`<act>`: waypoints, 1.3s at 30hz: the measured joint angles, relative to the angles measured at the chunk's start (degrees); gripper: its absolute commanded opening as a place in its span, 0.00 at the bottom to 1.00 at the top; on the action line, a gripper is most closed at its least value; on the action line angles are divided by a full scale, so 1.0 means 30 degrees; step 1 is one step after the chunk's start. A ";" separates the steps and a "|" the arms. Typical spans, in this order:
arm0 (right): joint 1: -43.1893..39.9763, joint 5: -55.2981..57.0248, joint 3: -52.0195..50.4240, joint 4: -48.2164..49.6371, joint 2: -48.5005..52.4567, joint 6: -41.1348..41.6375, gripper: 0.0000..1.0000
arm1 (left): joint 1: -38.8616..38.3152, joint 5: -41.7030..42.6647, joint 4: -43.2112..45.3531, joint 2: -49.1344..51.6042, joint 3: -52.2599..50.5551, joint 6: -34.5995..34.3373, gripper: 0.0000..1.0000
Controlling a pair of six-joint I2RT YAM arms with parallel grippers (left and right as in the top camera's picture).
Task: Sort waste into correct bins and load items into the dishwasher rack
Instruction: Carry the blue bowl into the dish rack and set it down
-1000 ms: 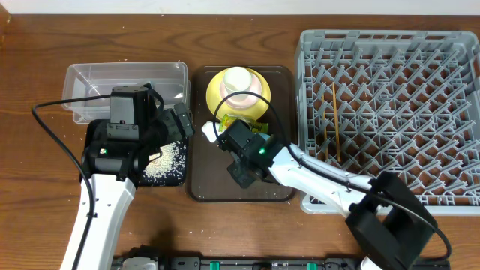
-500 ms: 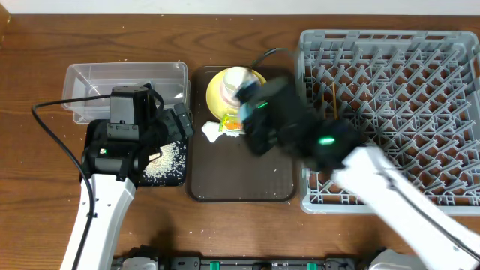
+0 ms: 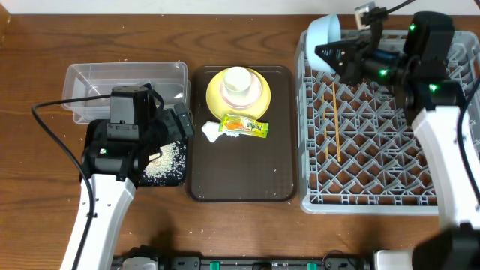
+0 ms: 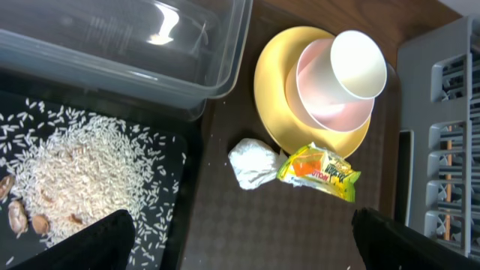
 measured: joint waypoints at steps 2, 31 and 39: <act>-0.0517 -0.1756 0.0000 0.1071 0.1144 0.0044 0.01 | 0.0000 0.0007 0.0000 0.0000 0.0000 0.0000 0.95; -0.2863 -0.7555 0.0007 1.0295 1.0550 0.3206 0.01 | 0.0000 0.0007 0.0007 0.0000 0.0000 0.0007 0.95; -0.3621 -0.7497 0.0000 0.9923 1.0652 0.3453 0.10 | 0.0000 0.0007 0.0007 0.0000 0.0000 0.0000 0.95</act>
